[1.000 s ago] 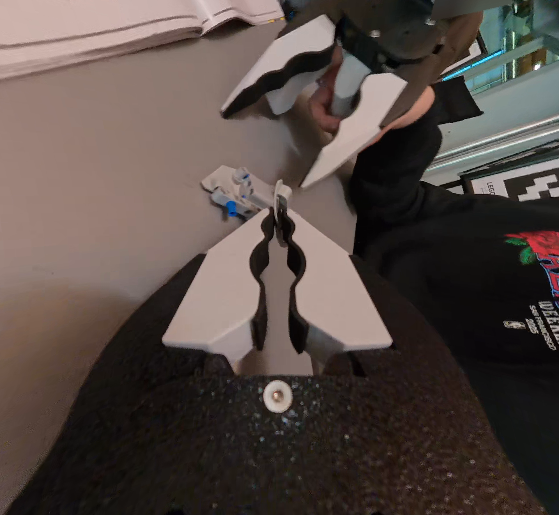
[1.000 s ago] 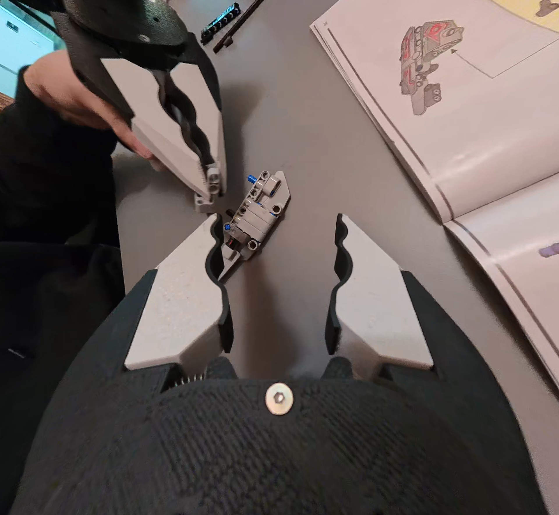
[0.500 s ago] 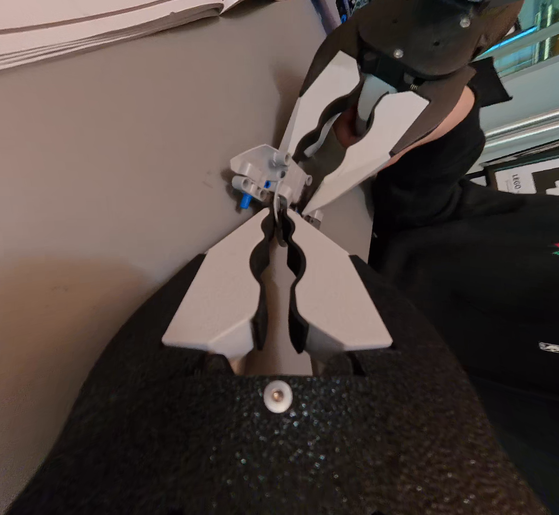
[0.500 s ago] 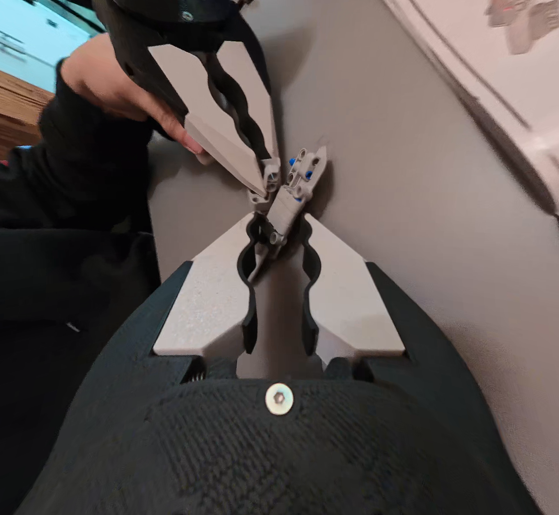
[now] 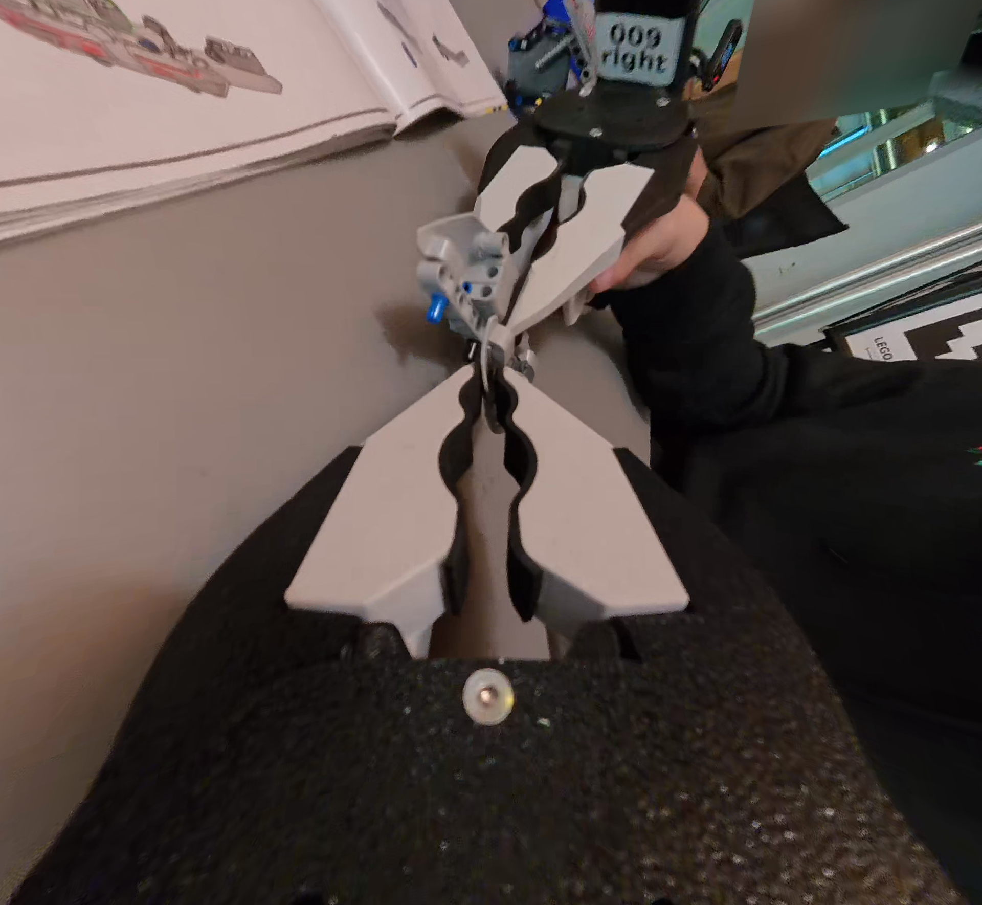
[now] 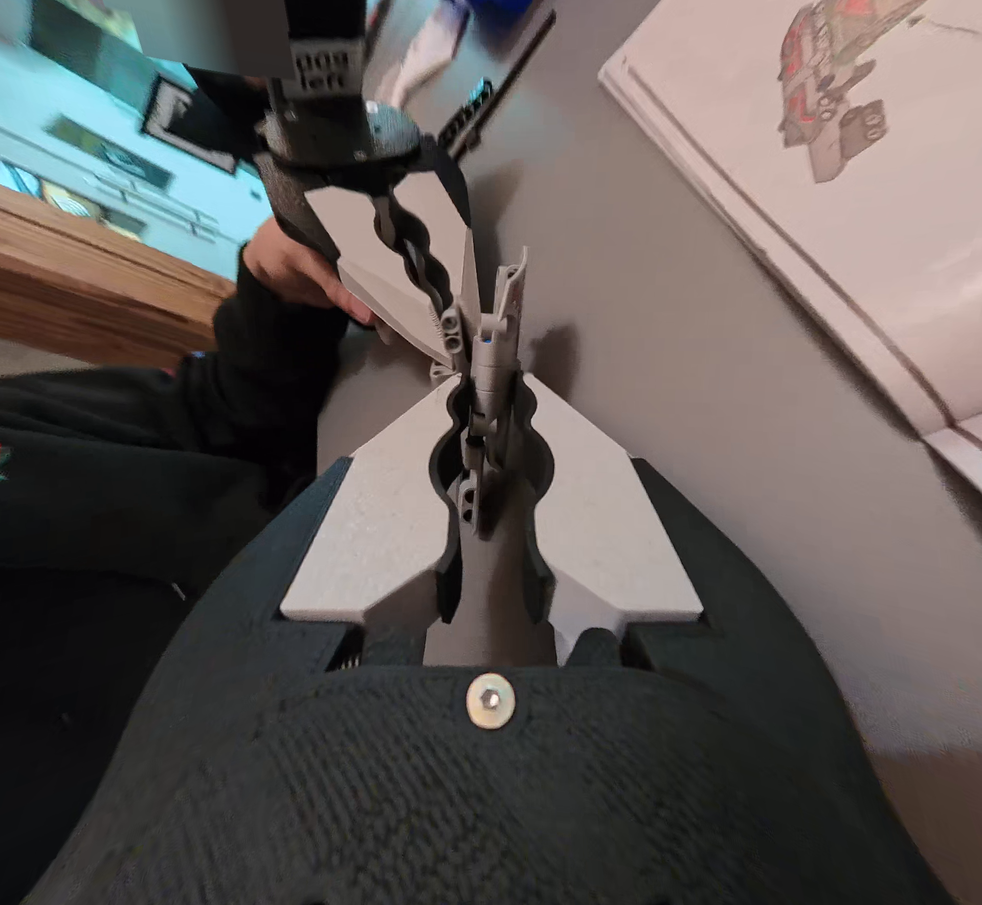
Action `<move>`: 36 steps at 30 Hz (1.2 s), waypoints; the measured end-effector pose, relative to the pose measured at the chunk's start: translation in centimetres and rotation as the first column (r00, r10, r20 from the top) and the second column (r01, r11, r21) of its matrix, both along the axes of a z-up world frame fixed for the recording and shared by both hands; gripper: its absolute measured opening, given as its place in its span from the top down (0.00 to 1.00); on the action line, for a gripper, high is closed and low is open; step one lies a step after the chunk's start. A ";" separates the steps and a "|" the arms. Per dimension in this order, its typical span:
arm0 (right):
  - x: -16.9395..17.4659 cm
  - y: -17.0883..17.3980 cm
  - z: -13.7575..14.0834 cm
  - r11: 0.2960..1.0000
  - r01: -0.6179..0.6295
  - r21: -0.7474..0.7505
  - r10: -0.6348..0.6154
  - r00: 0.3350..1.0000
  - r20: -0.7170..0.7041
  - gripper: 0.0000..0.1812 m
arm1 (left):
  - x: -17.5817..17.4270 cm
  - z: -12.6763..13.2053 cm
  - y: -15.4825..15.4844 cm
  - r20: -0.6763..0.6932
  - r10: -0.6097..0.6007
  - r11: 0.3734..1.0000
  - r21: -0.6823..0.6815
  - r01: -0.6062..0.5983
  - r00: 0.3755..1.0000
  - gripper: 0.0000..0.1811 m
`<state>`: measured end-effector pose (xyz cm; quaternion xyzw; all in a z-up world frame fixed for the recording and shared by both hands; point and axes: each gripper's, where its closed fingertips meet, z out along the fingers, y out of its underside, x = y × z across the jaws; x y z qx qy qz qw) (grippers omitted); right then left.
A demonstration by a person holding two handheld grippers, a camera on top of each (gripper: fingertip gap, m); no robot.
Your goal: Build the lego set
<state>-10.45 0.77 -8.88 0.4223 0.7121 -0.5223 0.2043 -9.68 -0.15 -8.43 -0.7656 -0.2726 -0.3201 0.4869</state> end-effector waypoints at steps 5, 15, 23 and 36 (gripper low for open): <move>-1.4 0.8 5.4 0.940 0.119 -0.319 -0.166 0.978 -0.126 0.93 | -0.1 2.8 0.2 -0.084 -0.001 0.992 0.128 0.012 0.996 0.99; -1.6 1.7 9.3 0.831 0.129 -0.540 -0.289 0.931 -0.222 0.92 | -0.7 6.5 1.6 -0.116 0.063 0.964 0.264 -0.030 0.991 0.99; 0.0 0.8 7.7 0.956 0.022 -0.291 -0.157 0.880 -0.448 0.93 | -1.2 5.4 0.6 -0.058 0.024 0.986 0.169 -0.014 0.998 0.99; 1.0 0.5 5.4 0.990 -0.029 -0.134 -0.031 0.906 -0.422 0.91 | -0.5 3.2 1.6 -0.114 -0.017 0.993 0.110 0.030 0.993 0.99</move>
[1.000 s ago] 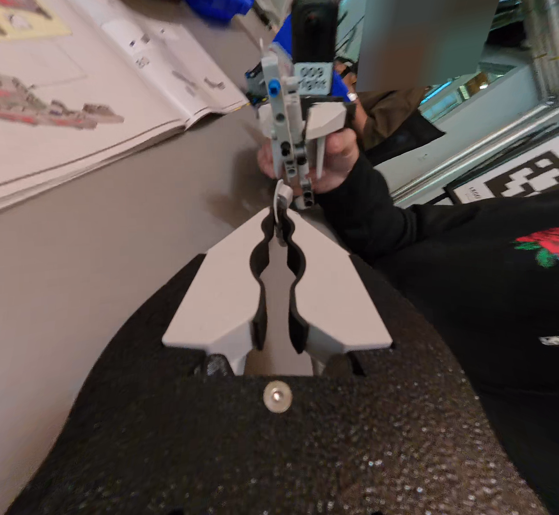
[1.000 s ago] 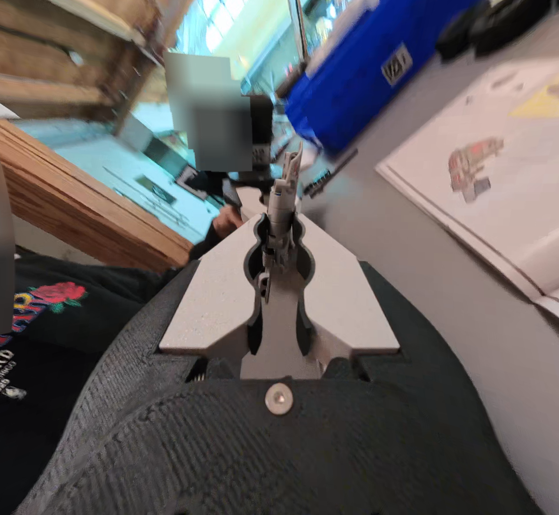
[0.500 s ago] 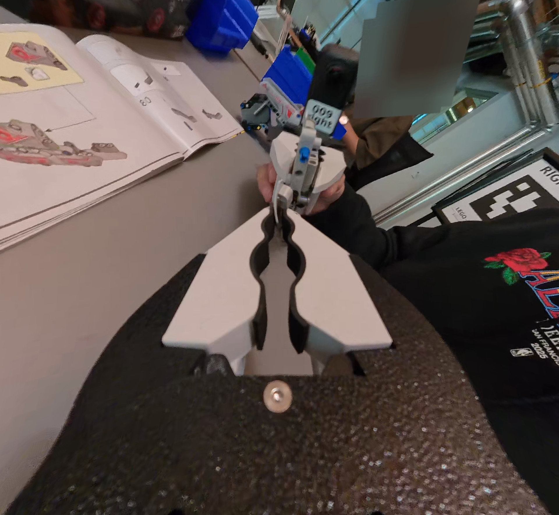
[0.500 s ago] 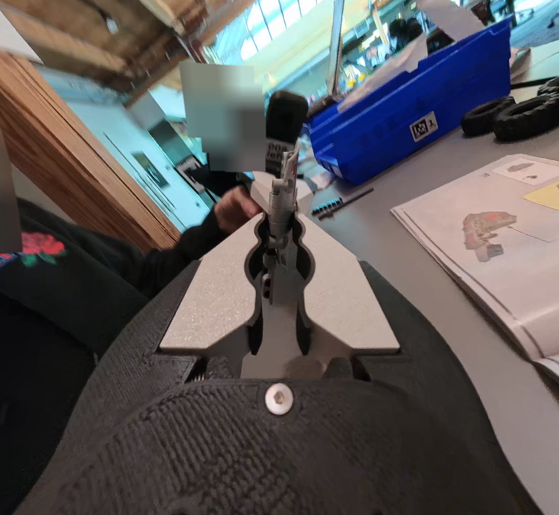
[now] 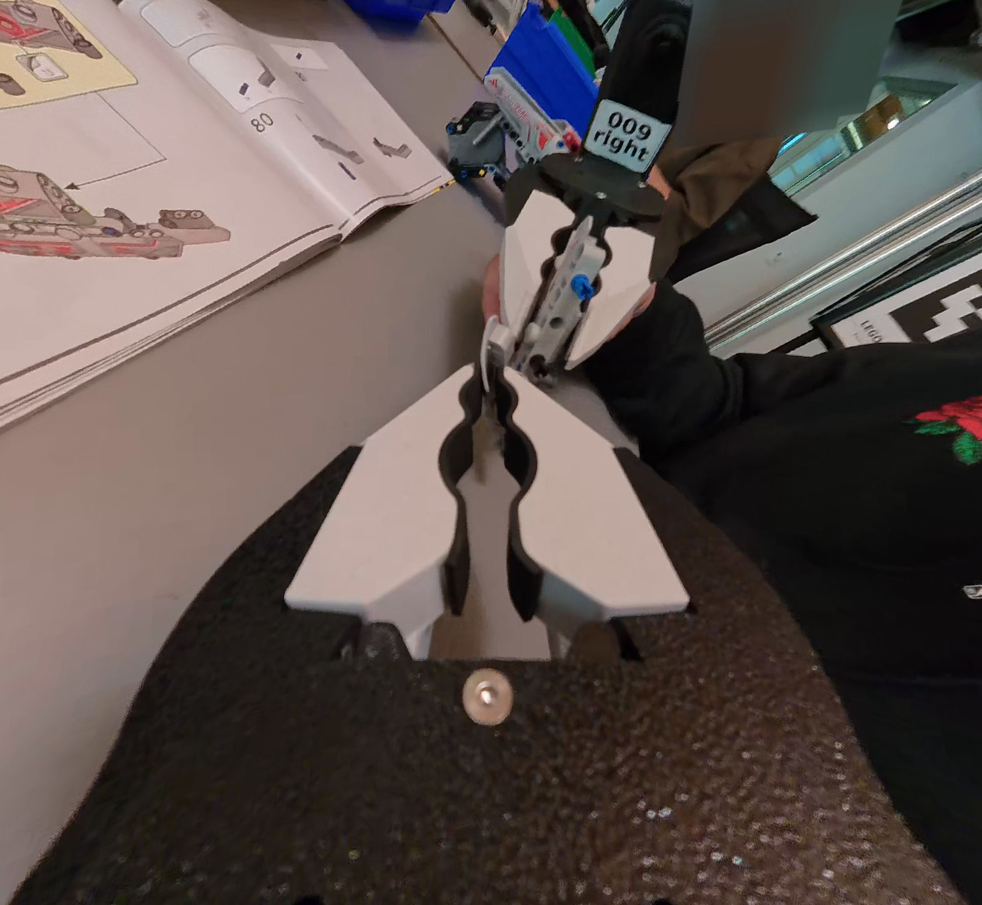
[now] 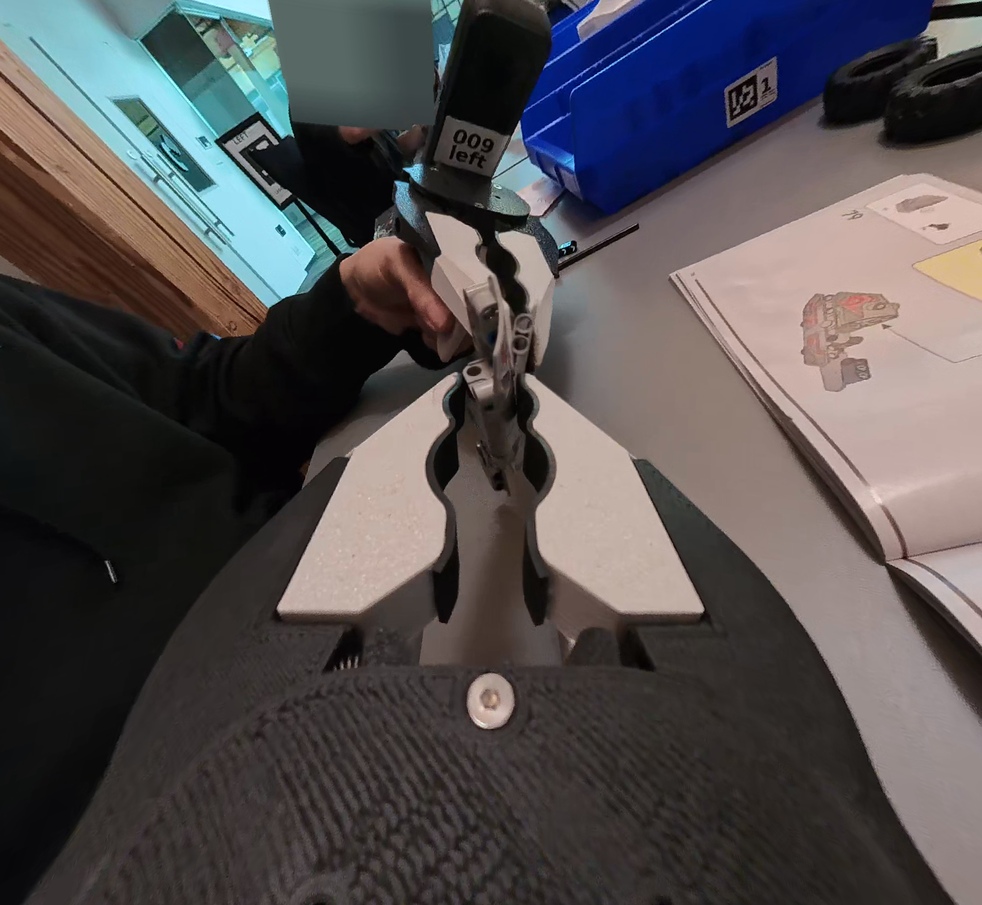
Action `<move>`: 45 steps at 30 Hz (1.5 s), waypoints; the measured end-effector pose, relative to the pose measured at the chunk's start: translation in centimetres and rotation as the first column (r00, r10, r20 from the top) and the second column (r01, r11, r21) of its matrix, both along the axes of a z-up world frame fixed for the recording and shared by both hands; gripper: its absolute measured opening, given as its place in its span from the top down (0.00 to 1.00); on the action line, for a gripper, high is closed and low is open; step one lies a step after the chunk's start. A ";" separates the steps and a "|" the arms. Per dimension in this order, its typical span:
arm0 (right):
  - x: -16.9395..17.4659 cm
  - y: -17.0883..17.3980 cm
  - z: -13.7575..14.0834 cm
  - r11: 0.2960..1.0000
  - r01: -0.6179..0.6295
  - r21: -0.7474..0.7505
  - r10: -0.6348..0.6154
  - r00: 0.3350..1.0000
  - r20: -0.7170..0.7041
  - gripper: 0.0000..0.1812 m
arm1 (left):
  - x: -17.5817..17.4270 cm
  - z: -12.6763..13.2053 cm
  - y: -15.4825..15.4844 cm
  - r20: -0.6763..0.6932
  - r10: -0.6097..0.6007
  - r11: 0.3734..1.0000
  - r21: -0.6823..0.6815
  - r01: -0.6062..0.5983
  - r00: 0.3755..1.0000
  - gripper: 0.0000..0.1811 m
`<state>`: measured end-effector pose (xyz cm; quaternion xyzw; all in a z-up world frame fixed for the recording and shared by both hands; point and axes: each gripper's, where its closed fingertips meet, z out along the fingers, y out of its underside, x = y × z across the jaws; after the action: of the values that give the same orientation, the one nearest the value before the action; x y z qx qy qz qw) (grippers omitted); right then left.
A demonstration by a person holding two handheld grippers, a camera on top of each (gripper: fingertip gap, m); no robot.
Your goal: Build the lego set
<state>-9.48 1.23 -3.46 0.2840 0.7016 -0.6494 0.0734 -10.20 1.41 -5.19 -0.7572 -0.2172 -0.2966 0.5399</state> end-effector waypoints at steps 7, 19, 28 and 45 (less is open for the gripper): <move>-0.1 0.0 0.4 1.000 0.009 -0.005 -0.009 0.999 -0.040 0.92 | 0.3 -0.9 0.1 -0.029 -0.017 0.999 -0.051 0.015 0.999 0.99; -0.4 -0.2 -0.7 0.998 0.021 0.066 -0.020 1.000 -0.015 0.91 | 0.6 -1.9 -0.3 -0.072 -0.032 0.994 -0.104 0.025 0.997 0.99; -0.6 -0.5 -0.8 0.998 0.008 0.059 -0.009 1.000 0.010 0.91 | 1.1 -1.9 0.0 -0.110 -0.079 0.992 -0.111 0.067 0.991 0.99; -1.6 -0.3 -1.6 0.955 0.145 0.259 -0.139 0.989 -0.040 0.91 | -1.1 -1.6 -0.9 -0.229 0.034 0.995 -0.082 -0.055 0.973 0.99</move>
<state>-11.07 0.98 -5.04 0.3338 0.7597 -0.5577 -0.0190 -11.30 0.52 -6.83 -0.8042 -0.1837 -0.1859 0.5338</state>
